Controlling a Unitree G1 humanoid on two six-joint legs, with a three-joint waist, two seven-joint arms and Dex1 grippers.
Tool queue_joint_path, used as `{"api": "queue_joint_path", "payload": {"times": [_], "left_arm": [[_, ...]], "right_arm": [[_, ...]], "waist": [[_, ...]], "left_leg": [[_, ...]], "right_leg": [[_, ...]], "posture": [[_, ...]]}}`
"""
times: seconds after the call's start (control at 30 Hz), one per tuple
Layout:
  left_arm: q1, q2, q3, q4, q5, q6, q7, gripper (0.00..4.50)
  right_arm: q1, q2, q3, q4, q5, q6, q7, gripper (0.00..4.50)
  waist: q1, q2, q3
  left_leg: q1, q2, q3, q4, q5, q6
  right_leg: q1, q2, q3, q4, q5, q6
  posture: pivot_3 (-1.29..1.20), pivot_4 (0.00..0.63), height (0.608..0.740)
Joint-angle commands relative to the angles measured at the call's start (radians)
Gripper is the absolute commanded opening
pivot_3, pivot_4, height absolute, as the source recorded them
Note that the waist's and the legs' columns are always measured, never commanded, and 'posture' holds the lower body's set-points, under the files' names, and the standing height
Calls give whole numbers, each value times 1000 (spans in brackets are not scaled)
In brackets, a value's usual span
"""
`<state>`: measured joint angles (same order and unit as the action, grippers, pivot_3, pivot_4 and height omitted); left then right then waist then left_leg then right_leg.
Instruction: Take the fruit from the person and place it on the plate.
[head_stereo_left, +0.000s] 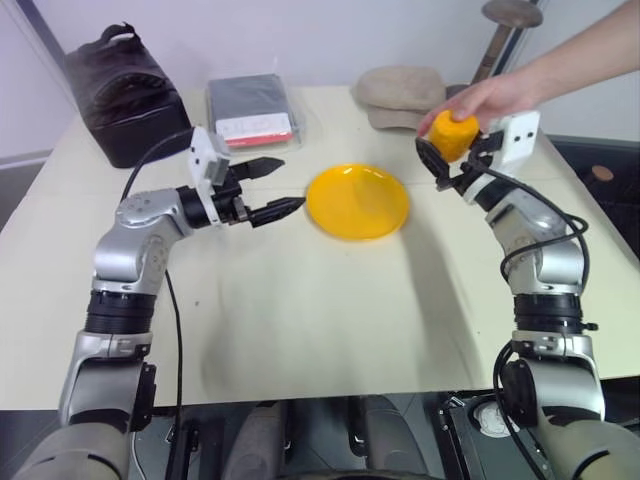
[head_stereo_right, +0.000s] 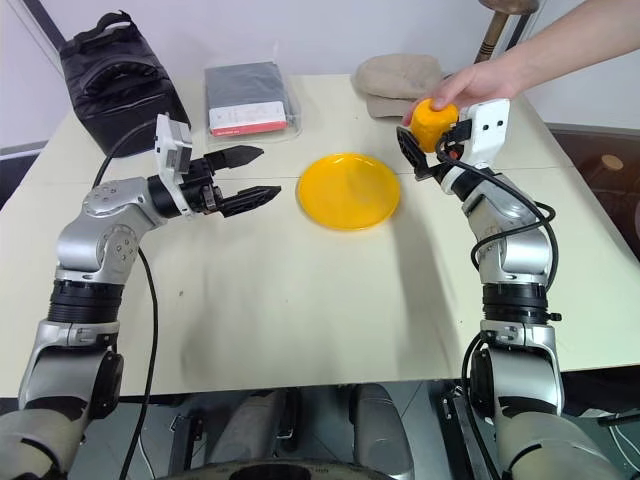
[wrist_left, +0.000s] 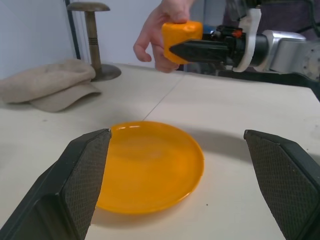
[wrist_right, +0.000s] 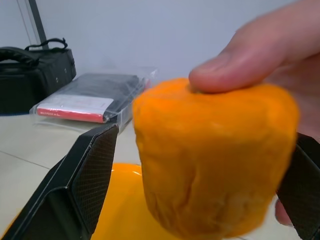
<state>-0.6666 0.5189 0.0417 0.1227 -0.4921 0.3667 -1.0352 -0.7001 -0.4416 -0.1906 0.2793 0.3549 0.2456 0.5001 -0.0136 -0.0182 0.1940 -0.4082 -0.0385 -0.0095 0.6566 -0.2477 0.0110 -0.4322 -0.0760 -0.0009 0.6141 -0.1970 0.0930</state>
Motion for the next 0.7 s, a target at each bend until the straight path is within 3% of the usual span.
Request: {"api": "queue_joint_path", "payload": {"times": [0.03, 0.17, 0.53, 0.7], "left_arm": [[6, 11, 29, -59, -12, 2, 17, 4500], [20, 12, 30, -74, -14, 5, 27, 4500], [43, 30, 31, -71, 0, 4, 34, 4500], [83, 44, 41, -97, -2, 10, 49, 4500]], "right_arm": [[-43, 8, -6, 11, -8, -44, 6, 3967], [-55, 16, -2, 16, -11, -52, 6, 2503], [-17, 46, 78, -75, -10, 6, 73, 2493], [-16, 117, 127, 44, -66, -80, 73, 2493]], "waist": [[0, 0, 0], [0, 0, 0], [-5, 0, 0], [-3, 0, 0]], "left_leg": [[0, 0, 0, 0, 0, 0], [0, 0, 0, 0, 0, 0], [0, 0, 0, -1, 0, 0], [1, 0, 0, -3, 0, 0]], "right_leg": [[0, -1, 0, 0, 0, 0], [0, -1, 0, 0, 0, 0], [-1, -1, 0, 0, 0, 0], [-1, -1, 0, 0, 0, 0]], "posture": [[0, 150, 740], [0, 150, 740], [0, 150, 740], [0, 150, 740]]}}
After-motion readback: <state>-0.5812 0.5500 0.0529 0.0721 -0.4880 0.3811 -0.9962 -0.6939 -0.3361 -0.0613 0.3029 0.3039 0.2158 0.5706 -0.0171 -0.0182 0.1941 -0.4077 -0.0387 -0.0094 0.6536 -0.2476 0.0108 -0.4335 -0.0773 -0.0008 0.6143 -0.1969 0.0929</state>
